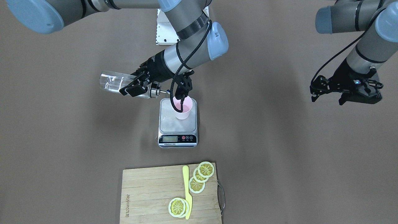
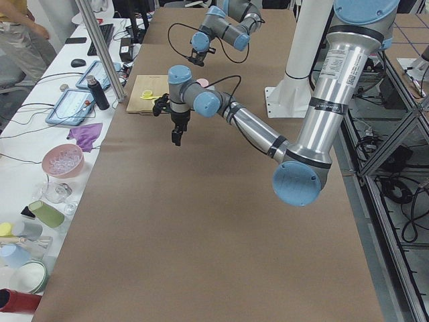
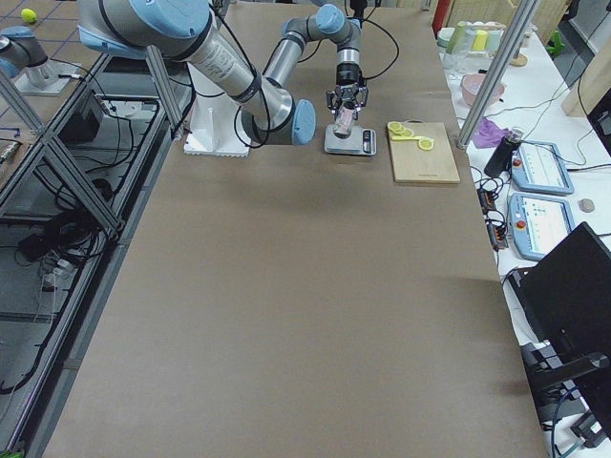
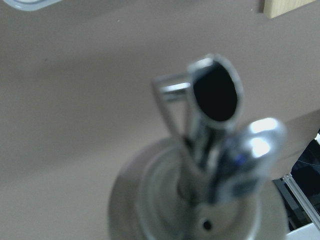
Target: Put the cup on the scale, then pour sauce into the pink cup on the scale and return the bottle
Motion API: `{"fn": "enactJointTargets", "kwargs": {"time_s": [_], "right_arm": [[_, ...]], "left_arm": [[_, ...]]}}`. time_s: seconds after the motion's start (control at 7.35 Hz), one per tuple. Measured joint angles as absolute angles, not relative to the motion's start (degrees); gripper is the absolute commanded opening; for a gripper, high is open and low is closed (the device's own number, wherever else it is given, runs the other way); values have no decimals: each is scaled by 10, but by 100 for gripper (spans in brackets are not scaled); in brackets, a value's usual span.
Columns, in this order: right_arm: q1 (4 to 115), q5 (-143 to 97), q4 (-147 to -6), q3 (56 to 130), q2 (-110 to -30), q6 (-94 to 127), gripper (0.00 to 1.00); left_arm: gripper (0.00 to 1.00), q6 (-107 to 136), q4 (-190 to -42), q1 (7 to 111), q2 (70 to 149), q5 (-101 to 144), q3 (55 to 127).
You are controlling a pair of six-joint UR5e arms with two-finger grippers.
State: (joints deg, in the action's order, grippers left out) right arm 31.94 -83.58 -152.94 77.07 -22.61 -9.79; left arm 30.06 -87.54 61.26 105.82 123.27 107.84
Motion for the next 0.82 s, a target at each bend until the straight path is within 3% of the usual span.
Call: {"fn": "enactJointTargets", "kwargs": {"time_s": [0.82], "right_arm": [[319, -834, -1546, 756, -216, -98, 53]], "left_arm": [[93, 301, -875, 613, 1054, 1233, 1079]]}}
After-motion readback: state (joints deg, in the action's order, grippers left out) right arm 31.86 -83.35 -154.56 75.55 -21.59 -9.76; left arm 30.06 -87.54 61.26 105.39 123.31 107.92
